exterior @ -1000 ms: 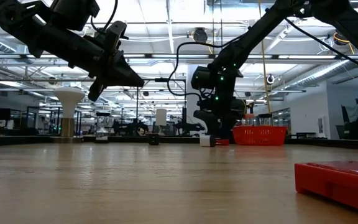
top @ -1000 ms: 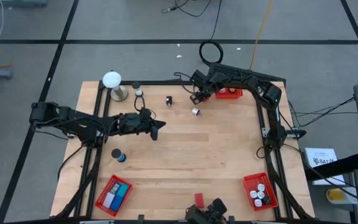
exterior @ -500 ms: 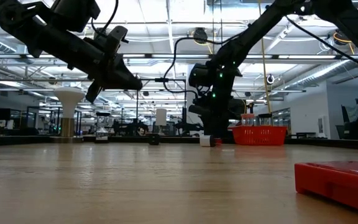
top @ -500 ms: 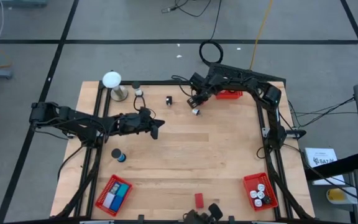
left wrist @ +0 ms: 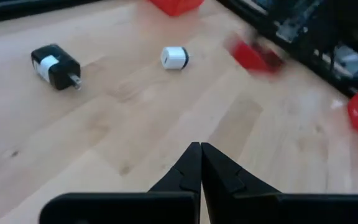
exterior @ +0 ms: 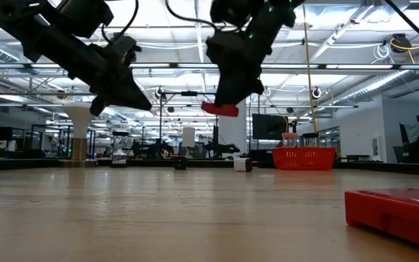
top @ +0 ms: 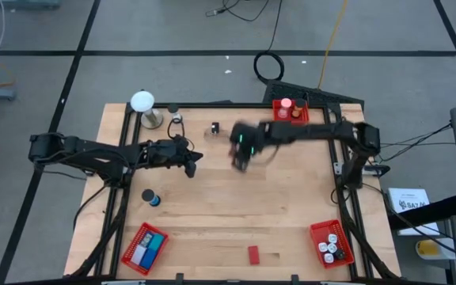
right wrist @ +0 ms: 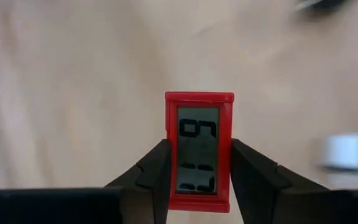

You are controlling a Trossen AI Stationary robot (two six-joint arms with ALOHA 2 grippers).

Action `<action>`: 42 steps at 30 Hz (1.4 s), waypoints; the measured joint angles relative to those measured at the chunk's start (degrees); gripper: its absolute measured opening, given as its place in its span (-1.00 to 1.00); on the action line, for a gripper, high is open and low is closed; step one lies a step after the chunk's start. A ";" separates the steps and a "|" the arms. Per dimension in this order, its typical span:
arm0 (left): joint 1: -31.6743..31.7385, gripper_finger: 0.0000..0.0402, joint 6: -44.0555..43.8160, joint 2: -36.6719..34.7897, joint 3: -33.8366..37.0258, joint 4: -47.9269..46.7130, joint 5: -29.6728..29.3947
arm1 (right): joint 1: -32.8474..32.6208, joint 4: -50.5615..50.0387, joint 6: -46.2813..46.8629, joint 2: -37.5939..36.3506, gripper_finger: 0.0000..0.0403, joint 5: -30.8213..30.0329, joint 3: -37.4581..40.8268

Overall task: Pick & Place Office items
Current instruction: Put the top red digital clock into the bottom left red basket

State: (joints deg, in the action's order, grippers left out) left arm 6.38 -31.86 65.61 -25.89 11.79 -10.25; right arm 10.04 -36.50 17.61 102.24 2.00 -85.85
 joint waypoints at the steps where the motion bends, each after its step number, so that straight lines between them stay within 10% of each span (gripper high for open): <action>1: 0.44 -0.97 0.66 -0.94 0.02 -1.05 0.88 | -2.77 0.00 -0.08 0.13 -0.39 -0.02 0.71; 8: 1.97 -0.99 5.22 -4.78 0.00 -6.79 8.46 | -15.35 13.13 -0.57 6.57 -0.38 -0.90 6.63; 23: 1.28 -0.93 7.58 -5.32 0.06 -13.37 14.50 | -17.81 24.05 -8.16 19.85 -0.23 -3.52 -1.00; 32: 0.93 -0.96 5.70 -5.32 0.06 -12.26 14.33 | -18.26 9.46 -7.38 6.94 0.12 -5.50 -1.07; 42: -2.84 -0.97 3.98 -3.92 -1.45 -10.50 12.63 | -16.30 13.20 -3.76 -15.86 -0.68 -12.04 24.24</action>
State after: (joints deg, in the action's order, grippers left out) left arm 3.54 -27.88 61.69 -27.34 1.29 2.38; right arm -6.26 -23.30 13.85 86.37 -10.04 -61.61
